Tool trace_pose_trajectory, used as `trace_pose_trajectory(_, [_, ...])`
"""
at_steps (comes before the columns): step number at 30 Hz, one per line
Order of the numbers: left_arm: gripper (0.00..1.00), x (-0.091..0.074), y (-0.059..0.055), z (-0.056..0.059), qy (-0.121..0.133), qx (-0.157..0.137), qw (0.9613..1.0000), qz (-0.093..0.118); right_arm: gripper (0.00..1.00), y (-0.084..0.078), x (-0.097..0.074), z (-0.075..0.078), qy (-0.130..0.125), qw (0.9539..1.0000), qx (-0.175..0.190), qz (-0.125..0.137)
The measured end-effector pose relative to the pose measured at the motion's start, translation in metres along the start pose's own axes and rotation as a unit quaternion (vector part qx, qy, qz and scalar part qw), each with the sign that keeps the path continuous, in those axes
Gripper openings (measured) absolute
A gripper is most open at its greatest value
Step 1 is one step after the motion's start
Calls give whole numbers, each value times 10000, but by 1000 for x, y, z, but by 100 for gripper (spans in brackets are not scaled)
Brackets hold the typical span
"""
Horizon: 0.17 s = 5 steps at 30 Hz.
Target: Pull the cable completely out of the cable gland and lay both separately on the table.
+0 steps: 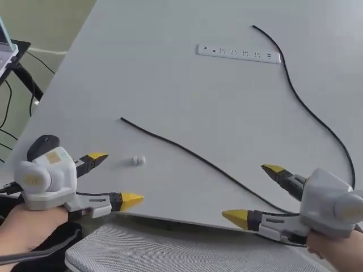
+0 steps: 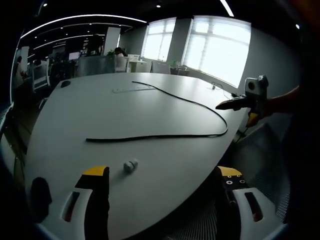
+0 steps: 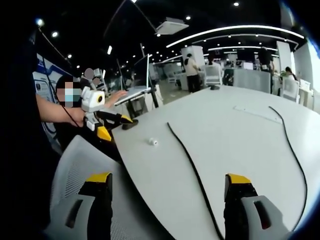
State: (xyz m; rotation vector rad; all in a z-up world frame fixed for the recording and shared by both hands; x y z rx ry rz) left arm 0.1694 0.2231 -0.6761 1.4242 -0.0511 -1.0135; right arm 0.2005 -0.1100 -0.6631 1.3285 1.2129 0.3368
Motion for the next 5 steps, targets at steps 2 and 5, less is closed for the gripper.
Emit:
trace_pose_trajectory(2, [88, 0, -2, 0, 18, -18, 10000, -24, 96, -2, 0, 0, 19, 10000, 61, -29])
trace_pose_trajectory(5, [89, -1, -3, 0, 55, -6, 10000, -55, 99, -7, 1, -1, 78, 9998, 61, -165])
Point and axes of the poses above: the centre of the closed fingertips' face, and the gripper's own axes: x roughly forward along the fingers, z roughly to its right, y roughly out of its top, the point moved 8 cm from there along -x, roughly backward along the fingers, and after that the axes turned 1 degree about -y, right-handed, at the moved point
